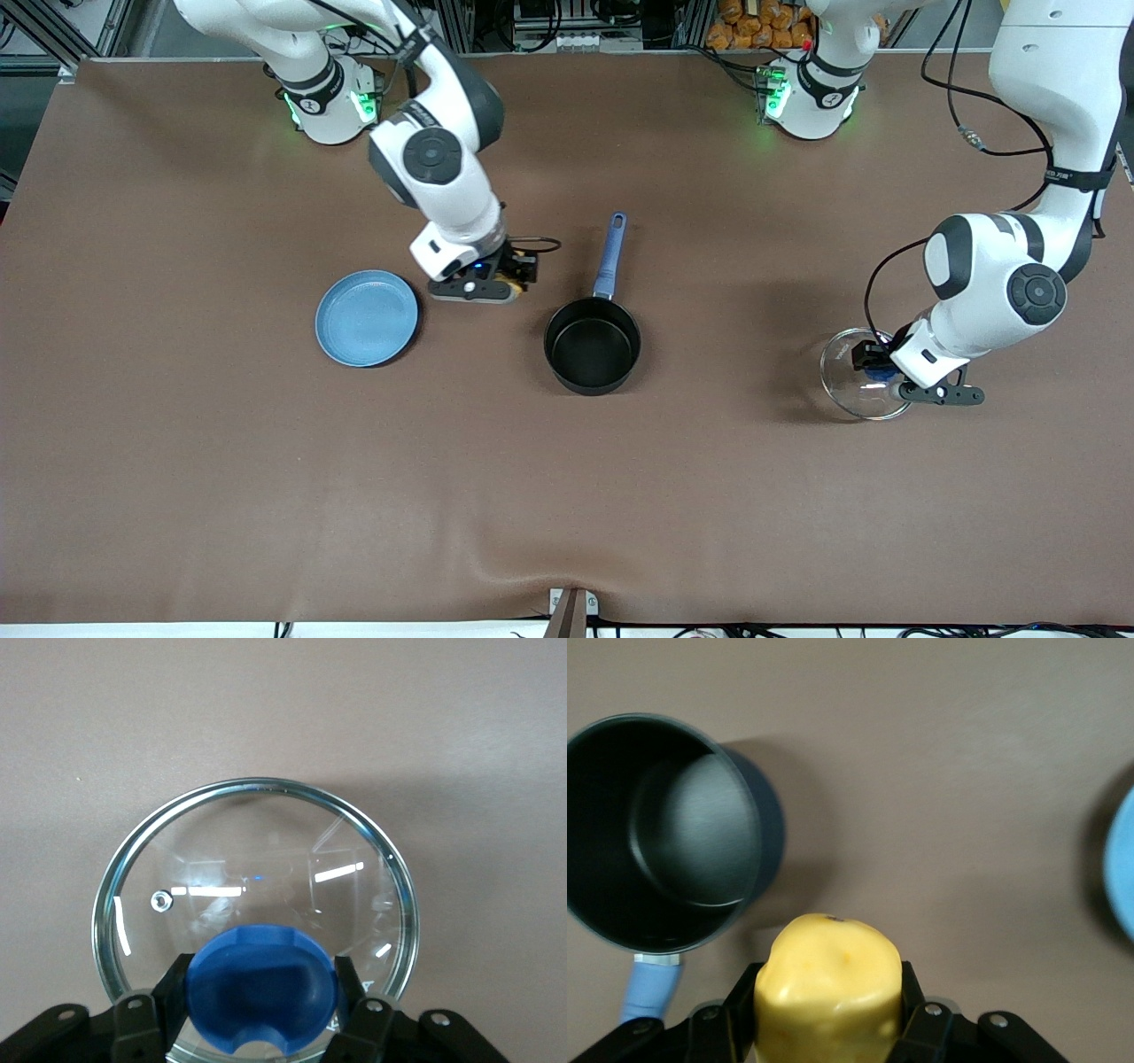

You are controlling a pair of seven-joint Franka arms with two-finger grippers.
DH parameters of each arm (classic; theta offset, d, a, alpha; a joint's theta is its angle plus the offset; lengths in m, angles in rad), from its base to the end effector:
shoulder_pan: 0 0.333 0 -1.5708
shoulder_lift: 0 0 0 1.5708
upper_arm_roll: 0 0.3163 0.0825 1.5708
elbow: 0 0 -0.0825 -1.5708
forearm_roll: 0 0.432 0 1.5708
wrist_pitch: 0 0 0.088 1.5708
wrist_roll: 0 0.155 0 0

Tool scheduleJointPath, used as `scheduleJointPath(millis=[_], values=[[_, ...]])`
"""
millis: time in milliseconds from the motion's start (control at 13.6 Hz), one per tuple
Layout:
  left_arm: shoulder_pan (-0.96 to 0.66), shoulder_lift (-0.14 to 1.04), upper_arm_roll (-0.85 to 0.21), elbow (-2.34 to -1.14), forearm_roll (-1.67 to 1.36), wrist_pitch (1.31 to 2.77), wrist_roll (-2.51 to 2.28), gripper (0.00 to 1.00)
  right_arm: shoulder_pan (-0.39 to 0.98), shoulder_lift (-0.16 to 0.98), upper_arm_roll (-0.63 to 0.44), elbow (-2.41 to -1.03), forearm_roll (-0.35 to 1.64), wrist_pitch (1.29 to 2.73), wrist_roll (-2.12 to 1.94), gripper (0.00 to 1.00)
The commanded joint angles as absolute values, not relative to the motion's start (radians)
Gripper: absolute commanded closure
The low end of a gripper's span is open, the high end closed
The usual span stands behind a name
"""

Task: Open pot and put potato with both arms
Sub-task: 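Carry the potato over the saucepan with the right gripper while the left lowers the lid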

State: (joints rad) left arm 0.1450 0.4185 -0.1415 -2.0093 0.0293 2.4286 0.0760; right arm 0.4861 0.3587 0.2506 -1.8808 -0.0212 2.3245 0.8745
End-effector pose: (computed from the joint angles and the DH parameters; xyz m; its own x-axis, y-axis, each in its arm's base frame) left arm 0.6379 0.0012 0.1636 0.9966 -0.0822 0.0084 -0.0824 -0.9959 0.0375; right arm 0.5070 0.4532 0.2573 0.9896 -0.1435 0.0076 -0.1416 -0.9828 -0.1187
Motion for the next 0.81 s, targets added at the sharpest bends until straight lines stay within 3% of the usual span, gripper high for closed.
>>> scheduleJointPath(millis=[0,147,293,366,440,733], values=[[0.164,0.423,-0.155,-2.057,0.052,2.519,0.084,0.82,0.550,0.475,0.232,-1.719,-0.098,2.304,1.009,1.00],[0.166,0.448,-0.155,-2.059,0.051,2.530,0.086,0.79,0.590,0.546,0.216,-1.623,-0.143,2.303,1.081,1.00],[0.179,0.469,-0.155,-2.049,0.052,2.533,0.086,0.58,0.645,0.581,0.161,-1.568,-0.149,2.304,1.124,1.00],[0.181,0.472,-0.155,-2.048,0.052,2.533,0.086,0.33,0.685,0.601,0.119,-1.539,-0.149,2.304,1.132,1.00],[0.179,0.477,-0.155,-2.045,0.049,2.533,0.074,0.00,0.719,0.626,0.080,-1.507,-0.147,2.304,1.134,1.00],[0.184,0.447,-0.155,-2.017,0.051,2.504,0.074,0.00,0.788,0.690,-0.008,-1.439,-0.147,2.312,1.140,1.00]])
